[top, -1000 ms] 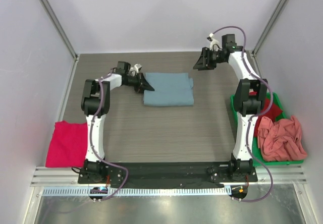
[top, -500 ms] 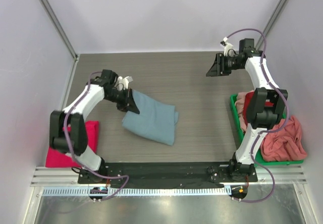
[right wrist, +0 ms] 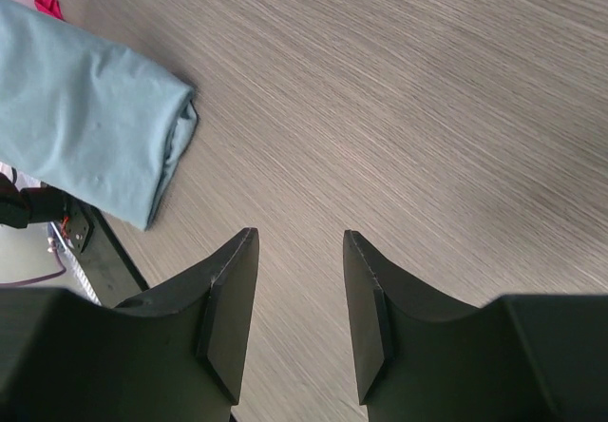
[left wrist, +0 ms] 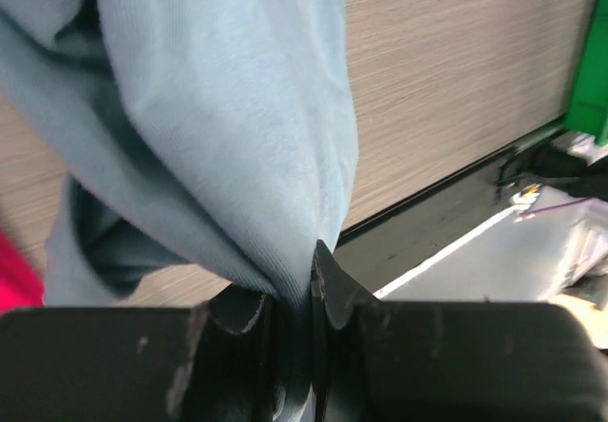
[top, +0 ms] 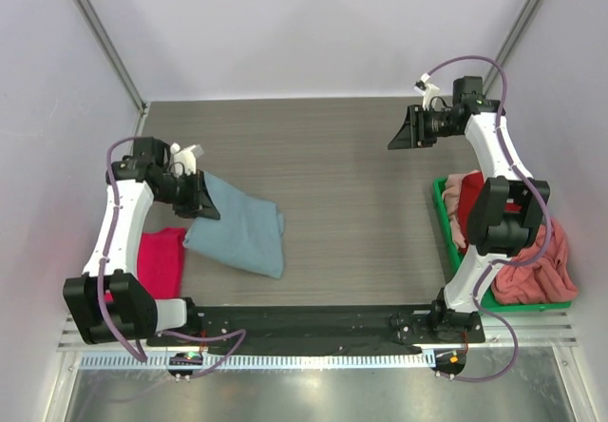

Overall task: Fold and stack the t-shirts
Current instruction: Neatly place the folded tshirt to the corner

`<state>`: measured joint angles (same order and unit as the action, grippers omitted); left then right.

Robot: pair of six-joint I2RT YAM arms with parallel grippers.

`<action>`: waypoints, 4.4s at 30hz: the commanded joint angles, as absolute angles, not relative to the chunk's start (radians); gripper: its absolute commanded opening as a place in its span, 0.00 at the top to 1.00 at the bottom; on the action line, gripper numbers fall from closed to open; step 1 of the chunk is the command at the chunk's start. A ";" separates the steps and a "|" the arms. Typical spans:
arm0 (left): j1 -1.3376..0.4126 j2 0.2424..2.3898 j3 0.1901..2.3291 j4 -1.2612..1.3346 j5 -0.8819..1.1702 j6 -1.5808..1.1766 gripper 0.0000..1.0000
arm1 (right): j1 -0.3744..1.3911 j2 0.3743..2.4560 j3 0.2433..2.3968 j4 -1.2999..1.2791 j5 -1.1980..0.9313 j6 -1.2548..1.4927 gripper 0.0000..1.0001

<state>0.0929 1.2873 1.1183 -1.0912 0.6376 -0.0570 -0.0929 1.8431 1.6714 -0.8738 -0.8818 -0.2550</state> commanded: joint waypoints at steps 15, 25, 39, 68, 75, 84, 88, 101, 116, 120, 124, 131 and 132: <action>0.126 1.131 1.165 -1.598 0.276 0.495 1.00 | -0.075 1.822 1.677 -0.858 -0.891 -0.247 0.56; 0.196 0.919 1.088 -1.663 0.134 0.502 1.00 | -0.034 1.845 1.678 -0.845 -0.877 -0.242 0.57; 0.233 0.907 1.175 -1.663 -0.178 0.698 1.00 | -0.005 1.845 1.661 -0.830 -0.885 -0.245 0.58; 0.299 0.905 0.896 -1.404 -0.457 0.723 0.99 | 0.028 1.871 1.680 -0.810 -0.890 -0.224 0.58; 0.313 0.939 0.810 -1.183 -0.512 0.724 0.99 | 0.038 1.879 1.681 -0.801 -0.887 -0.219 0.58; 0.391 1.086 1.094 -1.190 -0.362 0.715 1.00 | 0.061 1.896 1.686 -0.790 -0.859 -0.219 0.59; 0.402 1.104 1.097 -1.193 -0.342 0.744 1.00 | 0.080 1.907 1.686 -0.785 -0.845 -0.222 0.58; 0.557 1.179 1.002 -1.031 -0.365 0.742 1.00 | 0.106 1.928 1.690 -0.778 -0.833 -0.229 0.59; 0.588 1.325 1.111 -1.008 -0.313 0.707 0.72 | 0.113 1.927 1.680 -0.772 -0.825 -0.230 0.59; 0.588 1.224 1.210 -1.046 -0.237 0.674 0.42 | 0.114 1.908 1.671 -0.773 -0.821 -0.229 0.59; 0.545 1.160 1.396 -1.060 -0.048 0.599 0.20 | 0.117 1.881 1.684 -0.773 -0.792 -0.233 0.55; 0.427 1.256 1.476 -1.043 0.181 0.381 0.14 | 0.133 1.852 1.749 -0.721 -0.593 -0.216 0.00; 0.404 1.275 1.457 -1.029 0.189 0.350 0.14 | 0.140 1.845 1.756 -0.701 -0.534 -0.200 0.00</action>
<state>0.4538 1.2072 1.4994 -1.0443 0.0509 0.4938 0.1257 1.9354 1.6875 -0.7803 -0.6941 -0.2256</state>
